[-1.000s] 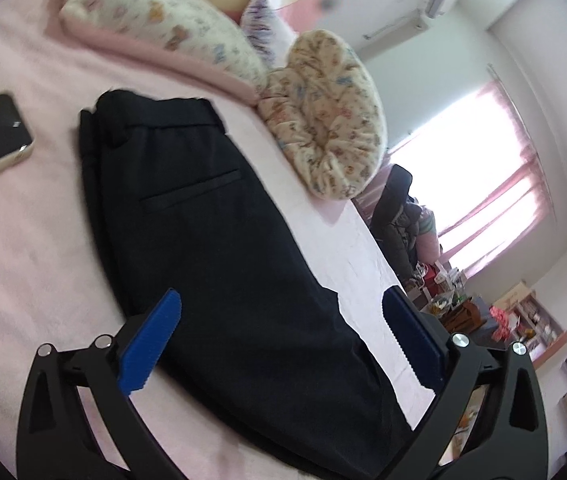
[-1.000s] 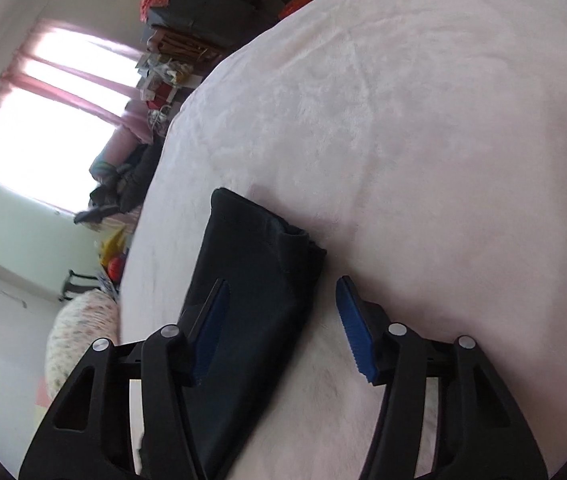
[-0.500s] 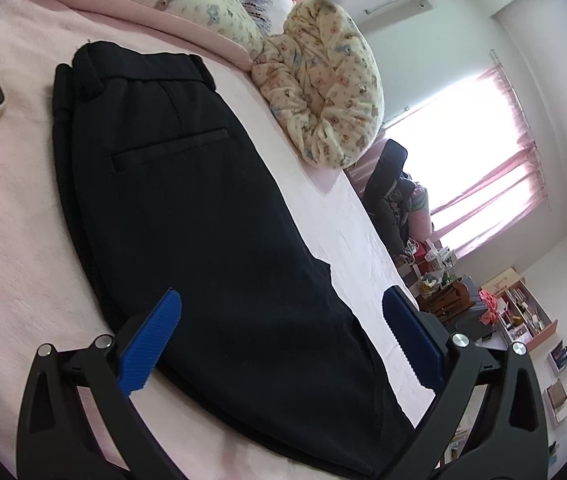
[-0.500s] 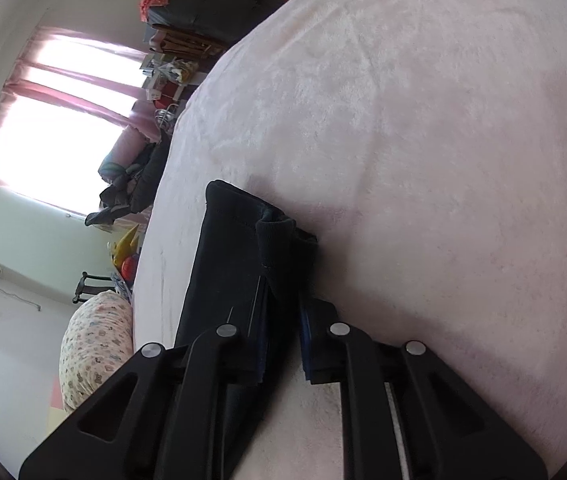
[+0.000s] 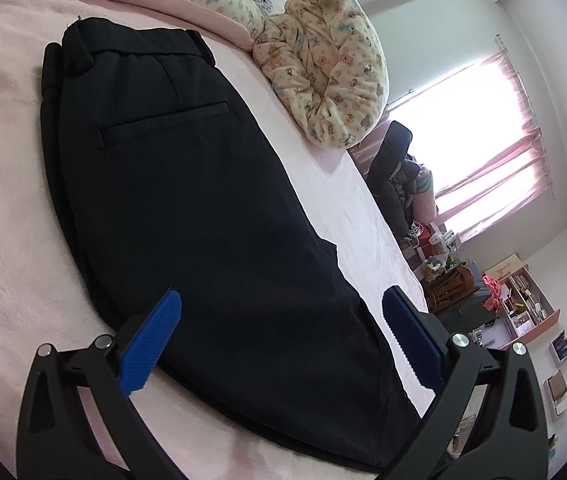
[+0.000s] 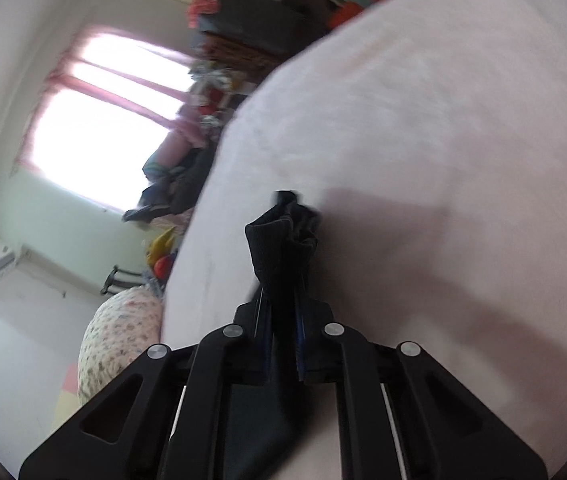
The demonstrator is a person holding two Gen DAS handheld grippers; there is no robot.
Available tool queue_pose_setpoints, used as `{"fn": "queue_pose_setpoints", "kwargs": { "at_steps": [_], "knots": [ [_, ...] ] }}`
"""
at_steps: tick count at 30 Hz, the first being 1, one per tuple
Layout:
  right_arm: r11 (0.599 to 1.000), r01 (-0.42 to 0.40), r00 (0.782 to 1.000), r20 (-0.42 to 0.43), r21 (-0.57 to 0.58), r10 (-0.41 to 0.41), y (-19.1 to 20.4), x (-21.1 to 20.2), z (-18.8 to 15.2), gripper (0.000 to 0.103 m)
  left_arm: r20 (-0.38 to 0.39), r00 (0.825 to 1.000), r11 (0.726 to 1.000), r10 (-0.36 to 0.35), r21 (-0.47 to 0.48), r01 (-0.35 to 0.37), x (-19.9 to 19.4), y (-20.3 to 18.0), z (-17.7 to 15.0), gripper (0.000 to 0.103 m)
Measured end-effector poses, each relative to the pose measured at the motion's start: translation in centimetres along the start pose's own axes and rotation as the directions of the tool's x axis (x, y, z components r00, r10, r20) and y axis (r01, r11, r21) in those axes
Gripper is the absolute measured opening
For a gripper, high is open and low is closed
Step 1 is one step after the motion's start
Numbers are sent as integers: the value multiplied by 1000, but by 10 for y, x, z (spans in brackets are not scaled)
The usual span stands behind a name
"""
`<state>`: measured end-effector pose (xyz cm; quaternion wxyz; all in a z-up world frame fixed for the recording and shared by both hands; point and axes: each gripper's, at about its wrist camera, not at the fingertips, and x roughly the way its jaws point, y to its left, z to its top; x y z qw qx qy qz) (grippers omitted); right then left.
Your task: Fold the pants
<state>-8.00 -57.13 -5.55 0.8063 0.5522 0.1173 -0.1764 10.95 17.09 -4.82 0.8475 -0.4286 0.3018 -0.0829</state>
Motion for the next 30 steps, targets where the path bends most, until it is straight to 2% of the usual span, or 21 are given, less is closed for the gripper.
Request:
{"fn": "queue_pose_setpoints", "kwargs": {
  "at_steps": [7, 11, 14, 16, 21, 26, 30],
  "knots": [
    [974, -152, 988, -43, -168, 147, 76, -2, -20, 10, -23, 1000, 1000, 16, 3, -16, 2, 2, -1, 101],
    [937, -254, 965, -130, -239, 229, 123, 5, -49, 10, -30, 999, 999, 31, 22, -31, 3, 0, -3, 101],
    [897, -326, 938, -225, -298, 266, 159, 14, -83, 10, -32, 999, 999, 33, 21, -33, 3, 1, -3, 101],
    [876, -362, 918, -287, -318, 275, 176, 24, -108, 10, -34, 999, 999, 30, 15, -30, 2, 2, -3, 101],
    [830, -448, 845, -460, -331, 273, 213, 60, -184, 9, -36, 999, 1000, 23, 6, -23, 1, 4, -3, 101],
    [833, -444, 802, -560, -330, 206, 217, 93, -246, 10, -40, 999, 1000, 23, 5, -23, 1, 3, -3, 101],
    [837, -430, 788, -594, -339, 164, 211, 106, -276, 10, -42, 999, 1000, 29, 3, -29, 1, 3, -3, 101]
  ]
}}
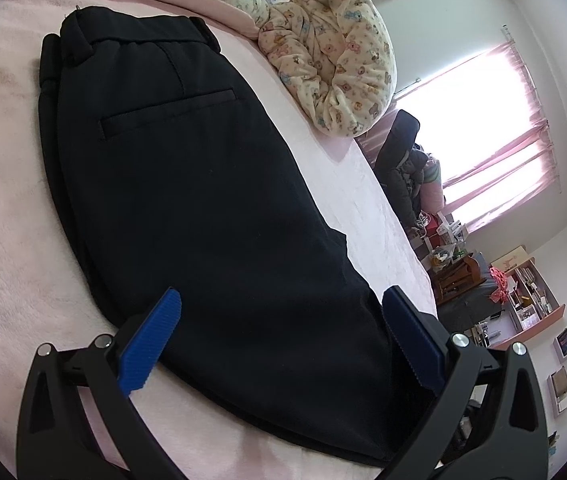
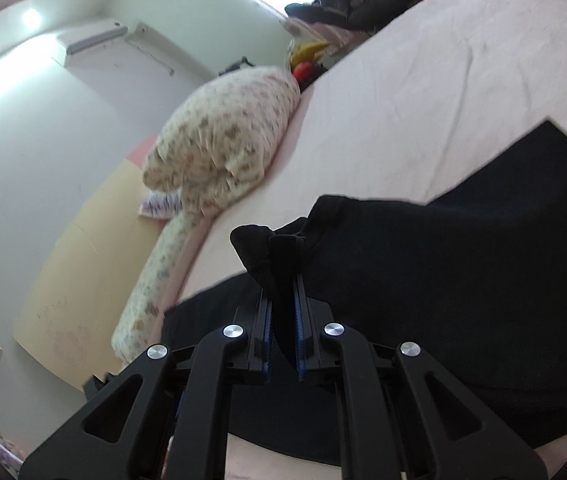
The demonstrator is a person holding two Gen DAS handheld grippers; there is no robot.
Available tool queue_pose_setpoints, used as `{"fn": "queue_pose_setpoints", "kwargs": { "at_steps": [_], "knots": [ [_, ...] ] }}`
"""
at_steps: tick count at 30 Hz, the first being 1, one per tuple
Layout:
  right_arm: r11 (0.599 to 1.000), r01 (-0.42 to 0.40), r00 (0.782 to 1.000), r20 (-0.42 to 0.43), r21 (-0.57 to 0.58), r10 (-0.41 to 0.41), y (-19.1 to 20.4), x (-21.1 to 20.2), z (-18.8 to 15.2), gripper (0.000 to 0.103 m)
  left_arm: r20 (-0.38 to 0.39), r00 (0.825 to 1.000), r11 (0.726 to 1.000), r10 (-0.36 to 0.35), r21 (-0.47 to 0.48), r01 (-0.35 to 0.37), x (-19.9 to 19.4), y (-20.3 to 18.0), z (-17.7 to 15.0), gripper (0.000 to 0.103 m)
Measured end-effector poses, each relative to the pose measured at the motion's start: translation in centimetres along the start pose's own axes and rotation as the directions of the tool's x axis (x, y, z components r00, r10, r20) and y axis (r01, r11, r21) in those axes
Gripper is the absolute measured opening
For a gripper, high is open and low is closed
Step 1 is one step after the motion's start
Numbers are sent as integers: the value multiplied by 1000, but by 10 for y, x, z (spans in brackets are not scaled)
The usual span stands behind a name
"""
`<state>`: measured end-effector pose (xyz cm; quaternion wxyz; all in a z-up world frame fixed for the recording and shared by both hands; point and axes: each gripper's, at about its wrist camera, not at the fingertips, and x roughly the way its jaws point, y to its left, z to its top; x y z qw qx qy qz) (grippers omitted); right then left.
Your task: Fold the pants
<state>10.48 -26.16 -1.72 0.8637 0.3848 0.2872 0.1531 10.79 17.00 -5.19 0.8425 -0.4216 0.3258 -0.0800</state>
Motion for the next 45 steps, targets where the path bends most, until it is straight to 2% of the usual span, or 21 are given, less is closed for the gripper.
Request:
{"fn": "queue_pose_setpoints", "kwargs": {
  "at_steps": [4, 9, 11, 13, 16, 18, 19, 20, 22, 24, 25, 27, 29, 31, 37, 39, 40, 42, 45],
  "knots": [
    [1000, -17, 1000, -10, -6, 17, 4, 7, -8, 10, -4, 1000, 1000, -2, -9, 2, 1, 0, 2, 101],
    [995, -24, 999, -48, -99, 20, 32, 23, -19, 10, -6, 1000, 1000, -4, -14, 4, 1, 0, 3, 101],
    [990, 4, 997, -76, -139, -15, 40, 33, -26, 10, -5, 1000, 1000, -4, -15, 4, 1, 0, 3, 101],
    [979, 61, 991, -108, -197, -83, 45, 42, -35, 10, -5, 1000, 1000, -6, -16, 6, 1, 1, 3, 101],
    [917, 190, 946, -183, -351, -266, 53, 65, -56, 10, -6, 1000, 1000, -6, -15, 6, 1, 0, 2, 101],
    [851, 239, 914, -188, -467, -360, 60, 72, -71, 11, -7, 1000, 1000, -6, -15, 6, 1, 1, 2, 101],
    [832, 247, 908, -180, -497, -377, 63, 72, -75, 16, -8, 1000, 1000, -7, -15, 7, 1, 1, 2, 101],
    [809, 245, 904, -176, -534, -389, 69, 70, -79, 26, -9, 1000, 1000, -8, -16, 8, 1, 1, 2, 101],
    [797, 216, 902, -197, -565, -384, 75, 66, -85, 39, -11, 1000, 1000, -11, -19, 11, 1, 2, 2, 101],
    [788, 171, 904, -224, -592, -365, 81, 59, -91, 39, -13, 1000, 1000, -12, -21, 12, 1, 2, 2, 101],
    [788, 146, 911, -230, -598, -343, 83, 52, -94, 39, -13, 1000, 1000, -13, -22, 12, 1, 2, 2, 101],
    [803, 95, 942, -209, -589, -264, 92, 42, -92, 38, -14, 1000, 1000, -16, -27, 16, 1, 2, 2, 101],
    [798, 145, 959, -116, -586, -259, 95, 31, -85, 38, -14, 1000, 999, -18, -31, 18, 0, 3, 2, 101],
    [777, 196, 951, -76, -598, -299, 94, 33, -82, 37, -15, 1000, 999, -18, -29, 17, 0, 3, 2, 101],
    [717, 216, 924, -98, -663, -369, 101, 71, -90, 37, -17, 1000, 999, -22, -33, 21, 0, 4, 2, 101],
    [694, 269, 900, -82, -668, -428, 95, 88, -91, 34, -19, 1000, 999, -24, -34, 23, 0, 4, 2, 101],
    [695, 282, 893, -83, -662, -442, 89, 88, -91, 27, -20, 999, 999, -25, -35, 24, 0, 5, 3, 101],
    [733, 282, 899, -95, -618, -427, 81, 89, -86, 15, -22, 999, 999, -27, -40, 27, 0, 5, 3, 101],
    [786, 246, 929, -92, -567, -357, 81, 74, -77, 12, -24, 999, 999, -27, -46, 25, 1, 6, 4, 101]
  ]
}}
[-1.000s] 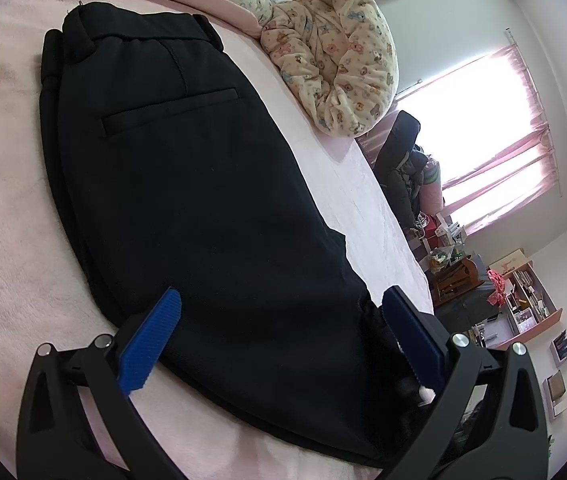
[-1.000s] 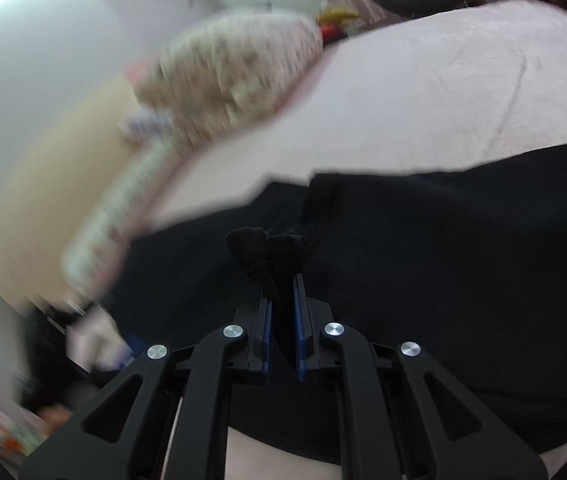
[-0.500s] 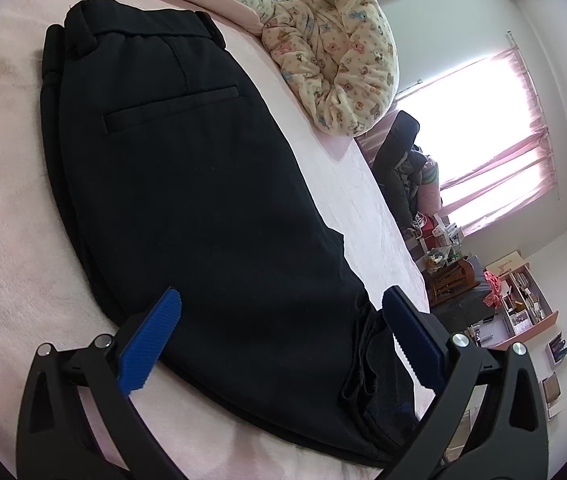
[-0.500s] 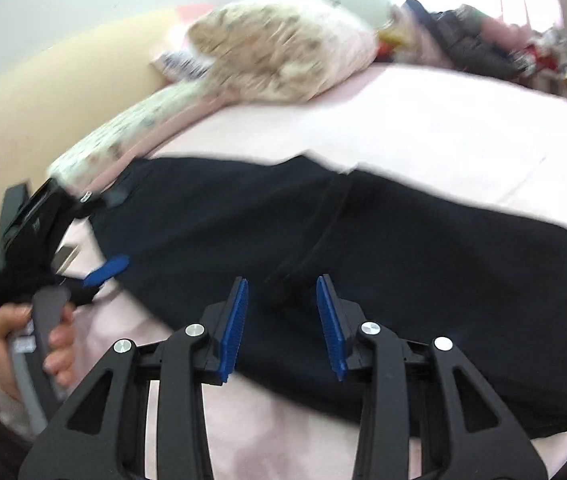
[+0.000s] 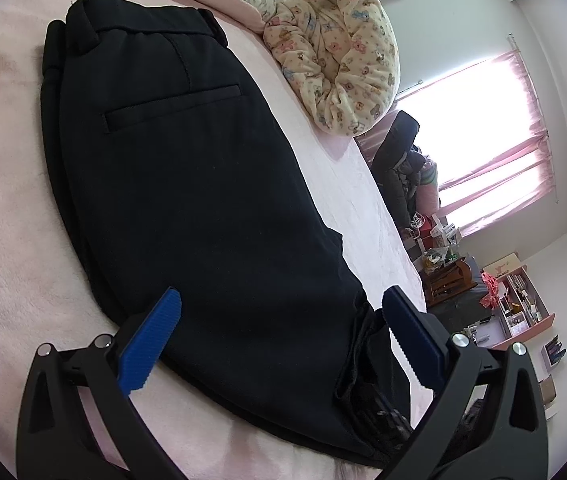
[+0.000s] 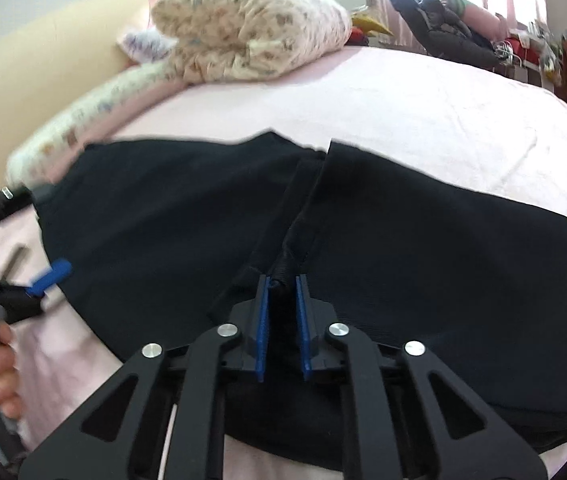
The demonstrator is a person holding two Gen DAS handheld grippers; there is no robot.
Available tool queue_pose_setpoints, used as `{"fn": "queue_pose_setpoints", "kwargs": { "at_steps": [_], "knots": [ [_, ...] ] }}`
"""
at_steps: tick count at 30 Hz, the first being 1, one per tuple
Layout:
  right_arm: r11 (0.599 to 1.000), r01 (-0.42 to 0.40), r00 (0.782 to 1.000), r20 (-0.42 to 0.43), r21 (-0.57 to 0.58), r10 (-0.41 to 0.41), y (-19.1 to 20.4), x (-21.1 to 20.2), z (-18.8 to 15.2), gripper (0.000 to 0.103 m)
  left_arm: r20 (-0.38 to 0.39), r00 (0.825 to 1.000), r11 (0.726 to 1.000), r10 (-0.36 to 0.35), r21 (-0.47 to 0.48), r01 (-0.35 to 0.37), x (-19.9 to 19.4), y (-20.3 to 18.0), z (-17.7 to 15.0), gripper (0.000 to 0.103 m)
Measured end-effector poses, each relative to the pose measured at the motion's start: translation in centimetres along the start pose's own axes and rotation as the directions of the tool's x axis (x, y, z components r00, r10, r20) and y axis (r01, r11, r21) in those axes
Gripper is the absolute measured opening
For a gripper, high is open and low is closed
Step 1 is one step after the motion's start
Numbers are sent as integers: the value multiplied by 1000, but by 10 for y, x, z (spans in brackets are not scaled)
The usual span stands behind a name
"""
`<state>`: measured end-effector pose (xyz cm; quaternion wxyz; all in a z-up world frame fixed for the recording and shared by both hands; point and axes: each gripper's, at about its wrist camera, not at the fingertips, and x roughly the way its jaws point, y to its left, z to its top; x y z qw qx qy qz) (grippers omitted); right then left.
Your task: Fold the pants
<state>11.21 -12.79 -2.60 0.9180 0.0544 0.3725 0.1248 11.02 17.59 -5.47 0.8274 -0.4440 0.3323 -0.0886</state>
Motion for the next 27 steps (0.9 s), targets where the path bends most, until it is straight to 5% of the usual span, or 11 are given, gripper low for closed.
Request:
{"fn": "queue_pose_setpoints", "kwargs": {
  "at_steps": [7, 11, 12, 14, 18, 21, 27],
  "knots": [
    [994, -99, 994, 43, -39, 101, 18, -15, 4, 12, 1, 1000, 1000, -2, -3, 2, 0, 1, 0, 101],
    [991, 2, 997, -82, -134, -13, 30, 22, -10, 17, 0, 1000, 1000, 2, 9, -2, 0, 0, 0, 101],
    [990, 8, 997, -71, -144, -19, 33, 19, -11, 21, -1, 1000, 1000, 2, 12, -2, 0, 0, 0, 101],
    [988, -12, 996, -86, -155, -2, 37, 15, -9, 46, -1, 1000, 1000, 1, 8, -1, 1, 0, 1, 101],
    [984, -101, 995, 3, -149, 102, 42, -13, -6, 41, -2, 1000, 1000, 1, 3, -1, 1, 0, 2, 101],
    [993, -42, 990, 126, -109, 56, 34, -28, 3, 30, -3, 1000, 1000, -3, -4, 3, 1, 0, 2, 101],
    [992, 101, 994, -40, -74, -104, 22, 22, -1, 29, -5, 1000, 1000, -1, 1, 1, 0, 0, 2, 101]
  ]
}}
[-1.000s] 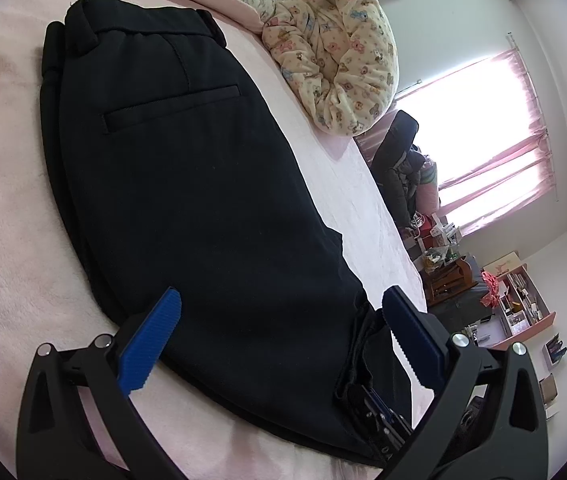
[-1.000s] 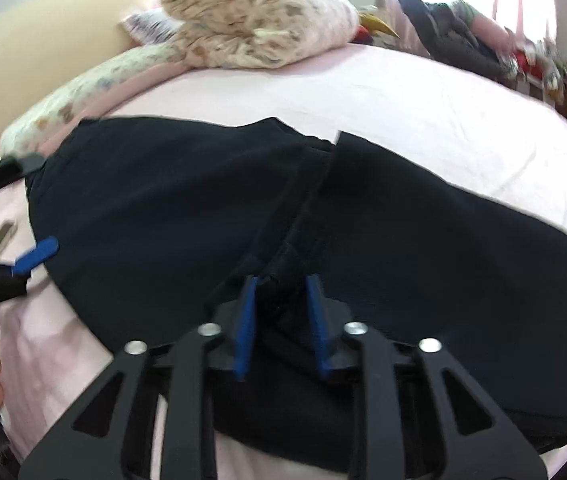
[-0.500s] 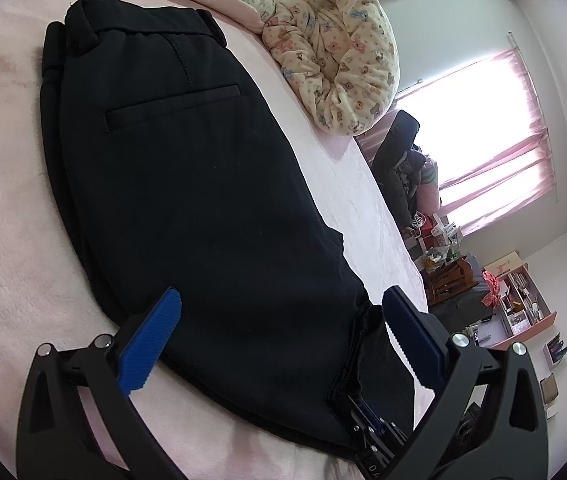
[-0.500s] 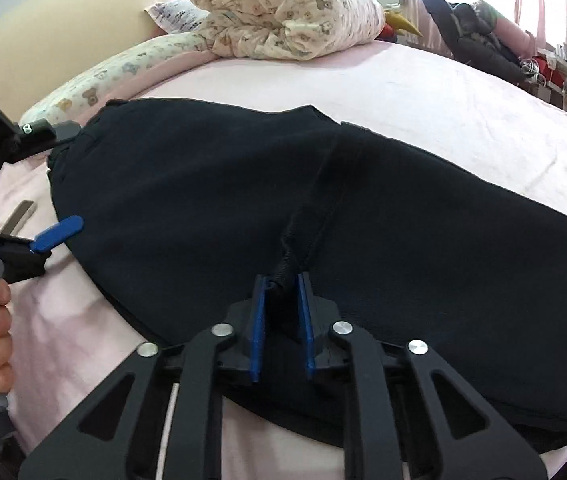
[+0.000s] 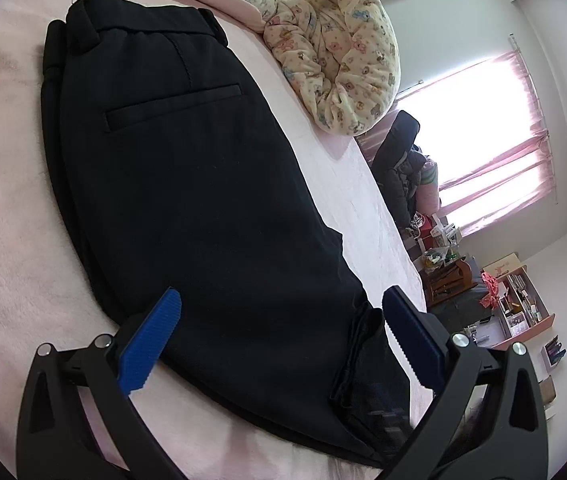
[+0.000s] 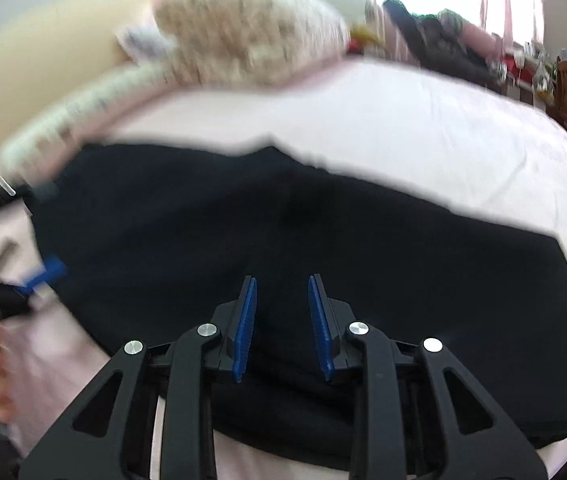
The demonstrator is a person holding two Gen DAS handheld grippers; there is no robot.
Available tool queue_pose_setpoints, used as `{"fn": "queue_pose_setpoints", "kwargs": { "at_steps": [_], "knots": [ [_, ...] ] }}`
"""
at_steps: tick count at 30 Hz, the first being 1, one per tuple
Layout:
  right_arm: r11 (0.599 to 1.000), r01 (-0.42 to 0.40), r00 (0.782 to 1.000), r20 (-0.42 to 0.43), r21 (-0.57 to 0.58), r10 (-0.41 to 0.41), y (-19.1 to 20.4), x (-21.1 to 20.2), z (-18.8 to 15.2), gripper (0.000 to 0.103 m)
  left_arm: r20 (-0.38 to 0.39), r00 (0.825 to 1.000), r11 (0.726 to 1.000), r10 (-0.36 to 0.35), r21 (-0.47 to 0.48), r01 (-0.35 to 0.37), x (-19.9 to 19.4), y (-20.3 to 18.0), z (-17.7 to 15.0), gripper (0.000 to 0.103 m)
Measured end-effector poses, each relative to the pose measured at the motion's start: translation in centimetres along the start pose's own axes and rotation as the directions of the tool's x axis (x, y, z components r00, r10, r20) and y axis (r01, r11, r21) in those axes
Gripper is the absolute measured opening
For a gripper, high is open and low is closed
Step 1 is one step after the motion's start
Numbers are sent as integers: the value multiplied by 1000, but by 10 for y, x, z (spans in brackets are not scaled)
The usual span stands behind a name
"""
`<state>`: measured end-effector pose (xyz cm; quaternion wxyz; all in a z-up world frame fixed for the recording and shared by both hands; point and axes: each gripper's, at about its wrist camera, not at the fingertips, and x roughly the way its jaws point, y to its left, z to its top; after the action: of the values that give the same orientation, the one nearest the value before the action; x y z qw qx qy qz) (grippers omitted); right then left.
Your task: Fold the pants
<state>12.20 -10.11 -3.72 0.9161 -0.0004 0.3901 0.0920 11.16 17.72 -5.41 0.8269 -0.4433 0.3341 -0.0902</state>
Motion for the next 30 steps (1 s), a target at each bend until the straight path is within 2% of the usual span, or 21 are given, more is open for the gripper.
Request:
{"fn": "queue_pose_setpoints", "kwargs": {
  "at_steps": [3, 8, 10, 11, 13, 15, 17, 19, 22, 24, 26, 28, 30],
  "knots": [
    [1000, 19, 1000, -1, -16, -19, 6, 4, -1, 29, 0, 1000, 1000, -1, -1, 1, 0, 0, 0, 101],
    [999, -26, 999, 23, 43, 25, -2, -8, 4, 29, -5, 1000, 1000, 3, 3, -3, -1, -1, 1, 101],
    [1000, -5, 999, -38, -19, 4, 7, 4, -2, 29, 0, 1000, 1000, -3, 8, 3, -3, -4, 1, 101],
    [999, 7, 1000, -29, -46, -8, 9, 4, 0, 29, 5, 1000, 1000, -9, 11, 9, -5, -5, 1, 101],
    [999, 18, 1000, -16, -47, -19, 10, -4, 5, 29, 28, 999, 999, -28, 19, 27, -11, -7, 2, 101],
    [1000, -24, 999, 30, -10, 24, 8, -15, 5, 29, 69, 997, 999, -31, 18, 30, -21, -6, 6, 101],
    [997, -30, 998, -65, -70, 25, 18, 1, -1, 29, 104, 994, 1000, -26, 18, 24, -30, -4, 12, 101],
    [995, -22, 999, -46, -98, 17, 20, -4, -1, 29, 121, 993, 1000, -16, 10, 15, -37, 1, 18, 101],
    [994, -110, 994, 20, -5, 110, 7, -27, -2, 29, 138, 990, 999, -20, -42, 26, -51, 19, 32, 101],
    [982, -185, 981, 64, 28, 183, -3, -46, -12, 31, 147, 989, 997, -18, -71, 28, -63, 32, 42, 101],
    [966, -257, 963, 90, 41, 253, -13, -59, -25, 59, 148, 989, 995, -24, -89, 38, -72, 41, 50, 101],
    [946, -322, 941, 121, 44, 315, -19, -72, -37, 61, 151, 988, 994, -25, -100, 40, -81, 49, 56, 101],
    [917, -396, 910, 149, 40, 387, -23, -84, -51, 61, 147, 989, 993, -23, -115, 40, -87, 57, 61, 101]
  ]
}}
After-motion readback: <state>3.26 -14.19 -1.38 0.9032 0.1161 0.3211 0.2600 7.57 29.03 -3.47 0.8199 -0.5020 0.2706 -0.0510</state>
